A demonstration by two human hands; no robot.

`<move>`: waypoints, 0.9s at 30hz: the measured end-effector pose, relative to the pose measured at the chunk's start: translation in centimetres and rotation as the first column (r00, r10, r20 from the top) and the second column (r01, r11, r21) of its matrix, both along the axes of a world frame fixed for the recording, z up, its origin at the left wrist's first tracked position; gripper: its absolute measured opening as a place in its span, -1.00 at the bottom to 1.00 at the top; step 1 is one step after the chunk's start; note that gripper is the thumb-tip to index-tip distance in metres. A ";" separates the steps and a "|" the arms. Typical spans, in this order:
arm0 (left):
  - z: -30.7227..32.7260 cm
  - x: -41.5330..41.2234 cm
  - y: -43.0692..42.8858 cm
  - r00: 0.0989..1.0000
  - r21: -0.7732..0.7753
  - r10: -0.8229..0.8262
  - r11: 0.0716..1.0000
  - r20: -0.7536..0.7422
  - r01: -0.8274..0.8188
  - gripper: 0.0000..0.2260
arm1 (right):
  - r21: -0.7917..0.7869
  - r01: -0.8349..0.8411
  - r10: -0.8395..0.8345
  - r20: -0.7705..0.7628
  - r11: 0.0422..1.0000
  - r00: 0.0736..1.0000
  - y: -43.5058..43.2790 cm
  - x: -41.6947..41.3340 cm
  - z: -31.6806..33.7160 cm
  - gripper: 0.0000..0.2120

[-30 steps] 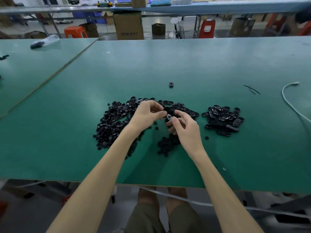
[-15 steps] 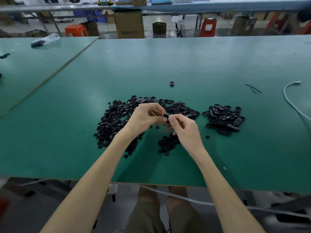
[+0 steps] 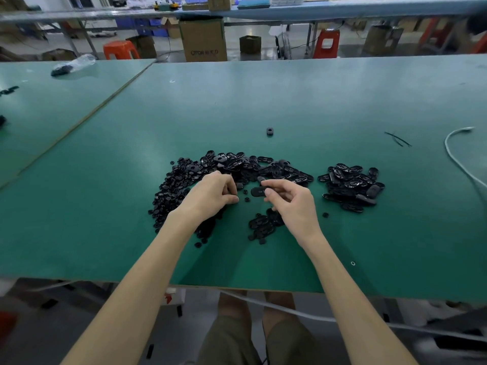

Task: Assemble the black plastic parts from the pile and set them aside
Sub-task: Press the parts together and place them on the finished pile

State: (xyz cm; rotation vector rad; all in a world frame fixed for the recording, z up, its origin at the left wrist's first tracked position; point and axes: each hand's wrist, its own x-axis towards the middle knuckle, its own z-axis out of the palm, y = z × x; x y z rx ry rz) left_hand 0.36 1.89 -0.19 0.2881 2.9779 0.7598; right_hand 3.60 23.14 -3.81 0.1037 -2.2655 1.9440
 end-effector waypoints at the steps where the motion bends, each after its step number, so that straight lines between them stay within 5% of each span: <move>1: 0.0 0.0 0.0 1.000 0.002 0.001 1.000 0.002 -0.001 -0.88 | -0.001 0.001 -0.001 0.000 1.000 1.000 0.0 0.0 0.0 -0.82; 10: 0.0 0.1 0.4 0.998 0.001 0.000 1.000 -0.067 0.000 -0.93 | -0.001 0.023 -0.023 -0.003 1.000 1.000 0.1 -0.2 -0.3 -0.85; 18: 0.4 0.6 1.8 0.999 0.498 0.012 0.867 0.041 -0.031 -0.90 | -0.033 0.045 -0.046 -0.012 0.998 0.999 0.1 0.0 -0.2 -0.87; 27: 0.1 0.9 2.4 0.997 0.535 0.016 0.843 0.076 -0.054 -0.84 | -0.056 0.046 -0.047 -0.021 0.997 0.999 0.1 0.0 0.0 -0.88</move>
